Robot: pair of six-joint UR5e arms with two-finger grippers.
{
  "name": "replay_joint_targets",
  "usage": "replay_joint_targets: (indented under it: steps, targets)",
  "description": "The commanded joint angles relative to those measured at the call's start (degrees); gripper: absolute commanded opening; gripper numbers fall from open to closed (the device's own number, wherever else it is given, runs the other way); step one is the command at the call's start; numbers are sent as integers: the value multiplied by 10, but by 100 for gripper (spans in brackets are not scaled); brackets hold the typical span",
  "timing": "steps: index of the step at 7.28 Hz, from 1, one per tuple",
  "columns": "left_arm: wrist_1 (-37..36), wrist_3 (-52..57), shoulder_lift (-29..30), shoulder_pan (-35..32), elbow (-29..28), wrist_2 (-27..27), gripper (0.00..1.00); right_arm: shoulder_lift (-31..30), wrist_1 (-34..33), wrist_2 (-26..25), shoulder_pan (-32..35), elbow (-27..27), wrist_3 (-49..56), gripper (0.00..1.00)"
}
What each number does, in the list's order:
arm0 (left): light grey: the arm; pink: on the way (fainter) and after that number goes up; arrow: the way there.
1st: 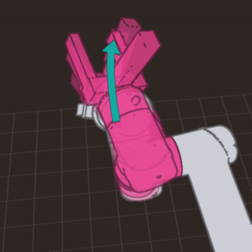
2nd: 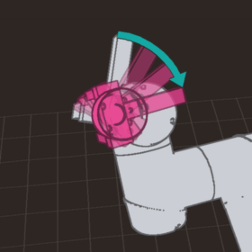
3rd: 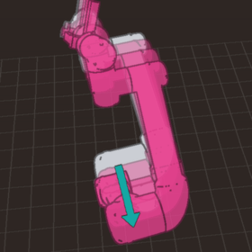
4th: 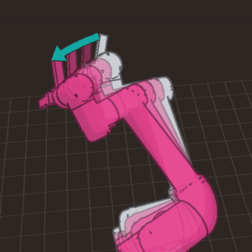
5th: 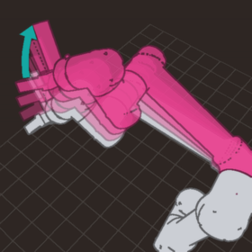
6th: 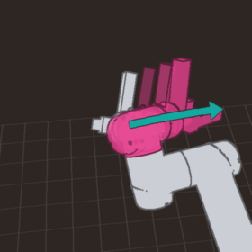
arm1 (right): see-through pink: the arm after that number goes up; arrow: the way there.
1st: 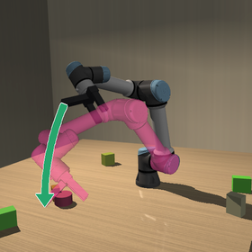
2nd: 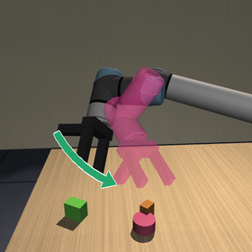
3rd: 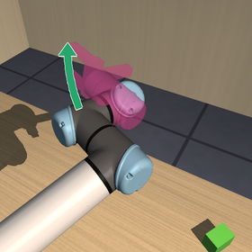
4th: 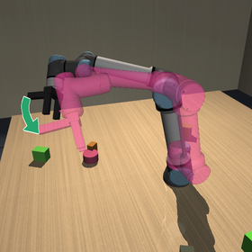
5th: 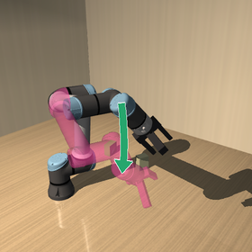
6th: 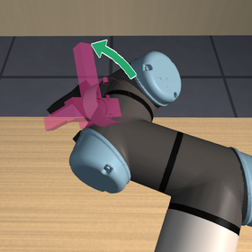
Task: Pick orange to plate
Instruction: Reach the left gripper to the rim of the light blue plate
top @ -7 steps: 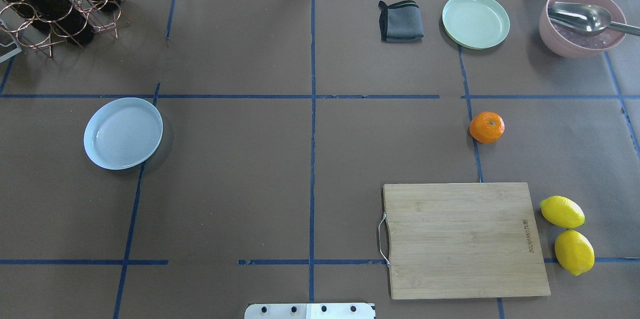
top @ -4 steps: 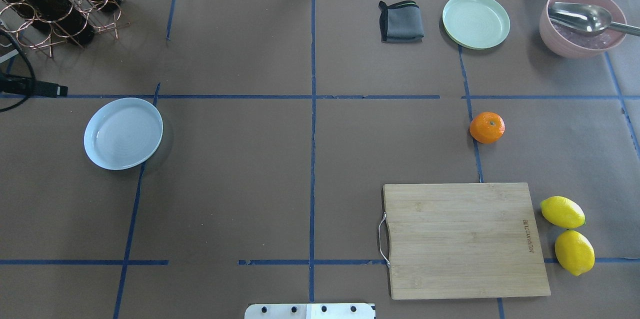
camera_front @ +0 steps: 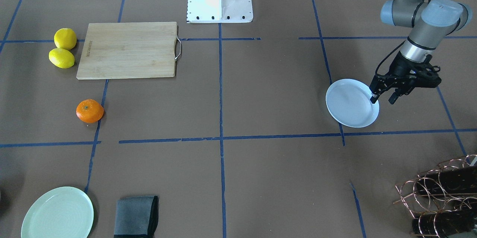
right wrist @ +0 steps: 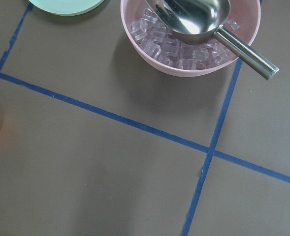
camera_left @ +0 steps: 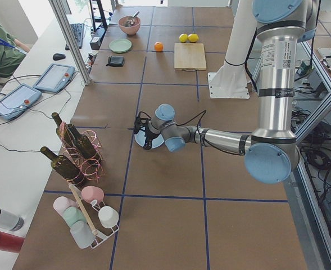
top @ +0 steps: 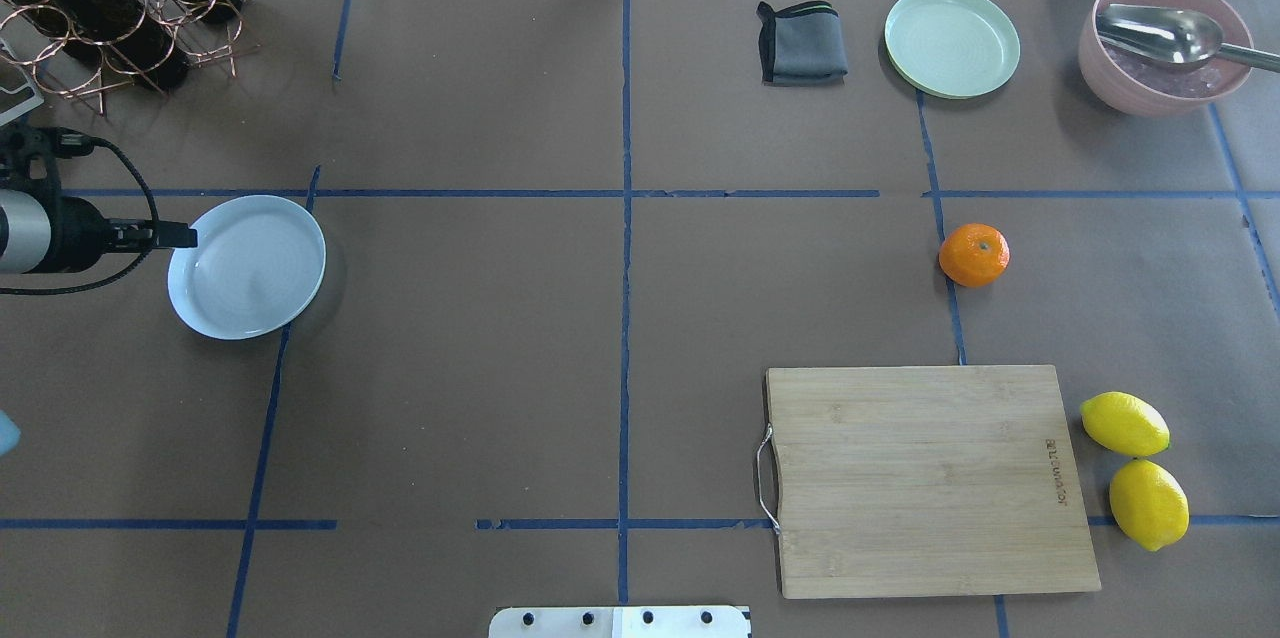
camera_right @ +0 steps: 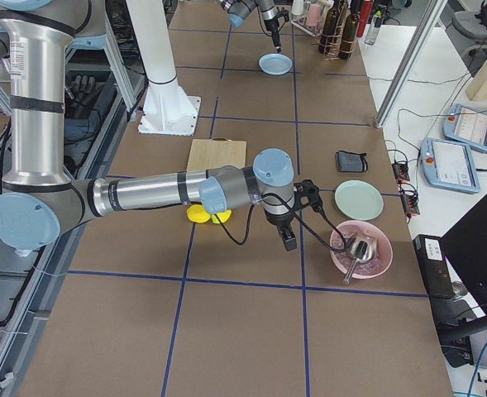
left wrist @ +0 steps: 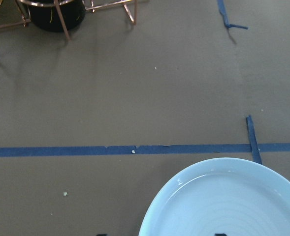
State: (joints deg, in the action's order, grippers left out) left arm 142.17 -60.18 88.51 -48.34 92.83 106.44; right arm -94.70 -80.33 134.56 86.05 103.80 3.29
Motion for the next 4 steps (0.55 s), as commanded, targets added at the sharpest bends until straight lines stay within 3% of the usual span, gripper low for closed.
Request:
replay_joint_targets:
  steps: [1, 2, 3, 4]
  targets:
    - [12, -9, 0, 18, -20, -21, 70, 0, -1, 0, 0, 0, 0, 100]
    - [12, -9, 3, 18, -27, -21, 59, 0, -1, 0, 0, -1, 0, 100]
    - [12, -9, 3, 19, -28, -22, 36, 0, -1, 0, 0, -3, 0, 100]
    - [12, -8, 4, 19, -30, -22, 21, 0, -1, 0, 0, -3, 1, 100]
